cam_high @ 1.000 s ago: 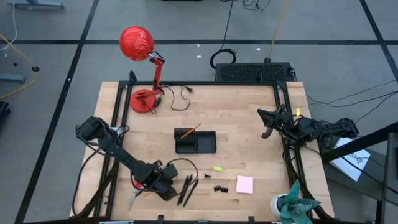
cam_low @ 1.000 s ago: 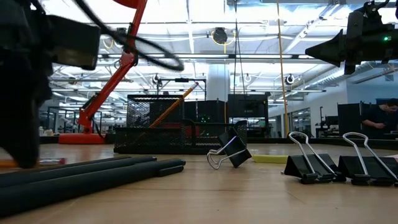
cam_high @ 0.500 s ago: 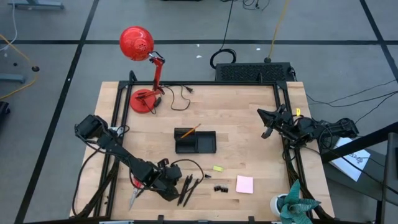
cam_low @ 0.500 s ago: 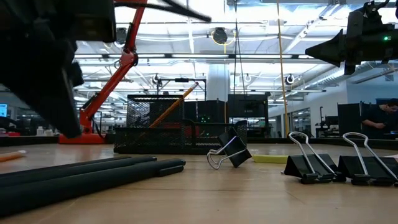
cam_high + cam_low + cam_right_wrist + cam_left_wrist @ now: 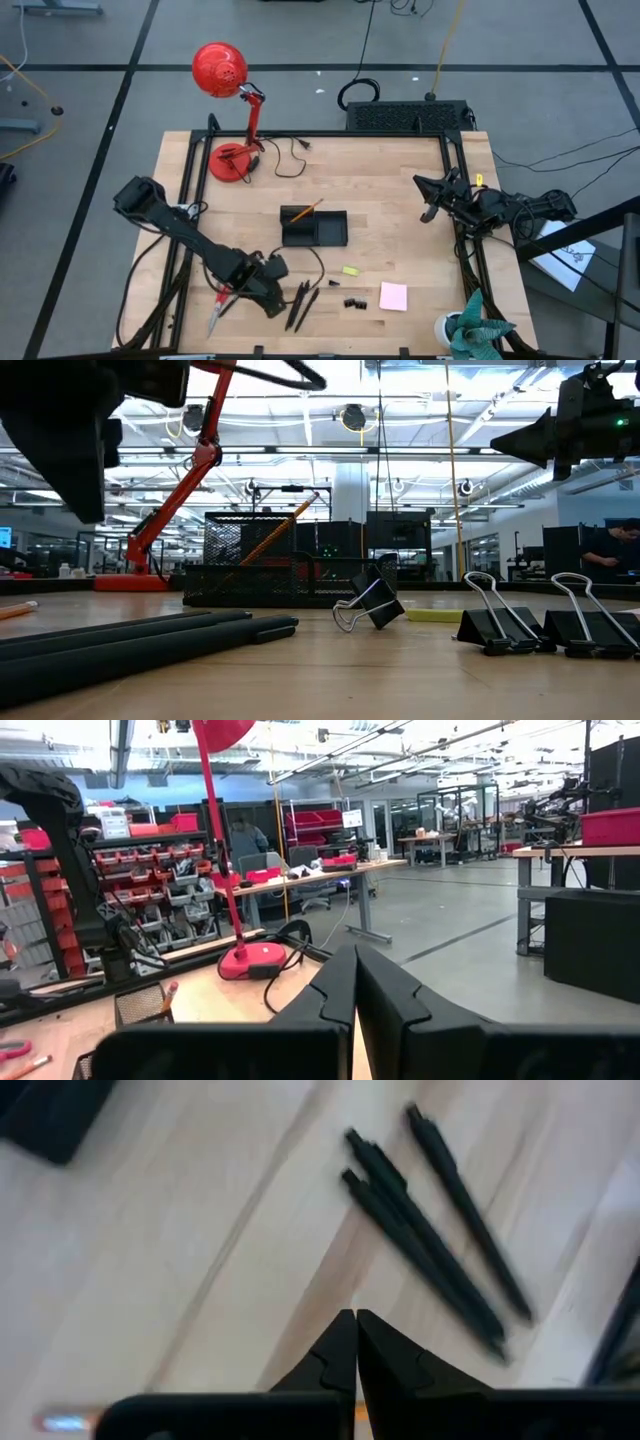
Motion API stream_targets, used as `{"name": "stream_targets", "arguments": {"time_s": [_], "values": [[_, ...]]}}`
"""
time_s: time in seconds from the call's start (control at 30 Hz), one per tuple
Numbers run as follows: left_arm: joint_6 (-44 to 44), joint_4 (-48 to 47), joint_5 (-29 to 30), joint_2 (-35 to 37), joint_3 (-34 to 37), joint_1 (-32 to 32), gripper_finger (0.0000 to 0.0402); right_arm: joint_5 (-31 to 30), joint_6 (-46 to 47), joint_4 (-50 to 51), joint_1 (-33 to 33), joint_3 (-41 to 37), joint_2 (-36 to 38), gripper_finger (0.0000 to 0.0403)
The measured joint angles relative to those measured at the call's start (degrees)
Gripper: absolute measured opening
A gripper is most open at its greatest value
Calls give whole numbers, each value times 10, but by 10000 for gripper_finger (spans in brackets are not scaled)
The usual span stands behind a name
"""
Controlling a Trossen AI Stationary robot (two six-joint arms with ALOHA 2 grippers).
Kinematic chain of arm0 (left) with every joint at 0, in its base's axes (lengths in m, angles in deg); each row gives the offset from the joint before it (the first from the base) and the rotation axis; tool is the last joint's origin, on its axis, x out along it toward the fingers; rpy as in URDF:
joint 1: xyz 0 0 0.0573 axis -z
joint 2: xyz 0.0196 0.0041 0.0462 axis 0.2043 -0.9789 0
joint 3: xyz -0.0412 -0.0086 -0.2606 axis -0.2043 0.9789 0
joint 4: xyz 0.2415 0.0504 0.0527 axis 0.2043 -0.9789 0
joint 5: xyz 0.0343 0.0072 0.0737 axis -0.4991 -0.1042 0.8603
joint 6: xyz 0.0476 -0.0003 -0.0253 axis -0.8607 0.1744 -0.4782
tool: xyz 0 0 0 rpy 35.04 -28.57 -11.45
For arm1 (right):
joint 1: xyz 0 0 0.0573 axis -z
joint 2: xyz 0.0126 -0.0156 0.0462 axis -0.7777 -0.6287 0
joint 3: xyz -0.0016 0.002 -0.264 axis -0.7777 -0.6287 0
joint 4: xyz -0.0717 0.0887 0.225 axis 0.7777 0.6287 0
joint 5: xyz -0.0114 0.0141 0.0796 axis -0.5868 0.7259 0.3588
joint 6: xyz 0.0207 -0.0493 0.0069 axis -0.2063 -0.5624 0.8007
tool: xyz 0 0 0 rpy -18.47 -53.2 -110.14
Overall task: Pick and place office supplies into organizer
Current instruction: Put the pencil into the top left section of the desk organizer
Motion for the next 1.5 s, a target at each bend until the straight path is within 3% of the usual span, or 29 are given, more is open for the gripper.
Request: {"name": "stream_targets", "arguments": {"time_s": [0.17, 0.33, 0.6, 1.03, 1.23, 1.5], "values": [[120, -62, -45, -1, 0, 0, 6, 0, 0, -3, 0, 0, -6, 4], [150, -83, -67, -8, 0, 15, 4, 0, 0, -2, 0, 0, -10, 4], [211, -222, -74, -8, 5, 13, 3, 0, 0, -4, 0, 0, -10, 4], [215, -163, -76, -8, 87, -14, 7, 0, 0, -6, 0, 0, -10, 4], [179, -79, -80, -4, 130, -34, 7, 0, 0, -5, 0, 0, -10, 4], [121, -63, -68, -5, 132, -45, 4, -2, 0, -5, 0, 0, -11, 4]]}}
